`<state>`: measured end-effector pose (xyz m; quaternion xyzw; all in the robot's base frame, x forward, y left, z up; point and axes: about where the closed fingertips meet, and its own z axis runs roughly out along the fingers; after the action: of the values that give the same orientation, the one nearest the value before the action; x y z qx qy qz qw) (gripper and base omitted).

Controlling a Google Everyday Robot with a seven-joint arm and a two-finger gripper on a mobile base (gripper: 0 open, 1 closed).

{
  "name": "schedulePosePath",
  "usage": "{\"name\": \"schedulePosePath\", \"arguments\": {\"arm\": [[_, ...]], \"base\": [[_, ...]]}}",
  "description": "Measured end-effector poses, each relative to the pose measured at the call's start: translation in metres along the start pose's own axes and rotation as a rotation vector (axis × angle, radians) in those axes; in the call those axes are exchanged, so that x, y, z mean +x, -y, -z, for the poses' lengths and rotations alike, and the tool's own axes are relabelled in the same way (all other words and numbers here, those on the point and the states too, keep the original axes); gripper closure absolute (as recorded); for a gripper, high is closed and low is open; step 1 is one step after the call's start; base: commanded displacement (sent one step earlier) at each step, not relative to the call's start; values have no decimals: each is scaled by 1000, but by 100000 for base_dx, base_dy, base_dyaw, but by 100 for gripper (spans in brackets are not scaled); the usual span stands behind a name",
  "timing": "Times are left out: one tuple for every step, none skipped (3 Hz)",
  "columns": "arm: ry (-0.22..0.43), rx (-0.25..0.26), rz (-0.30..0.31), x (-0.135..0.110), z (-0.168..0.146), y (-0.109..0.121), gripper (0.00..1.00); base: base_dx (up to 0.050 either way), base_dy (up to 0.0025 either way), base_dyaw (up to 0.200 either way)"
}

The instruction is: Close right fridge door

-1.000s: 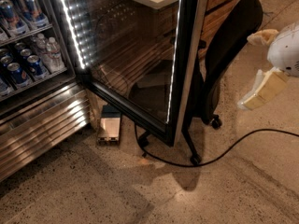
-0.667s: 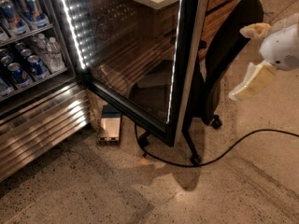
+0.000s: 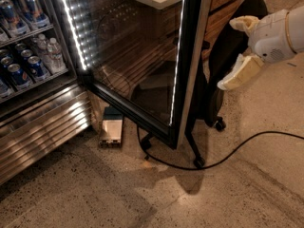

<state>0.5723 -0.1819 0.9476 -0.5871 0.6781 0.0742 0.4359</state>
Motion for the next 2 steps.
{"name": "schedulePosePath", "arguments": {"arm": [[53,-18,14,-13,-14,2,0],[95,-53,14,-22,-30,-1,0]], "base": [[0,0,0],[0,0,0]]}}
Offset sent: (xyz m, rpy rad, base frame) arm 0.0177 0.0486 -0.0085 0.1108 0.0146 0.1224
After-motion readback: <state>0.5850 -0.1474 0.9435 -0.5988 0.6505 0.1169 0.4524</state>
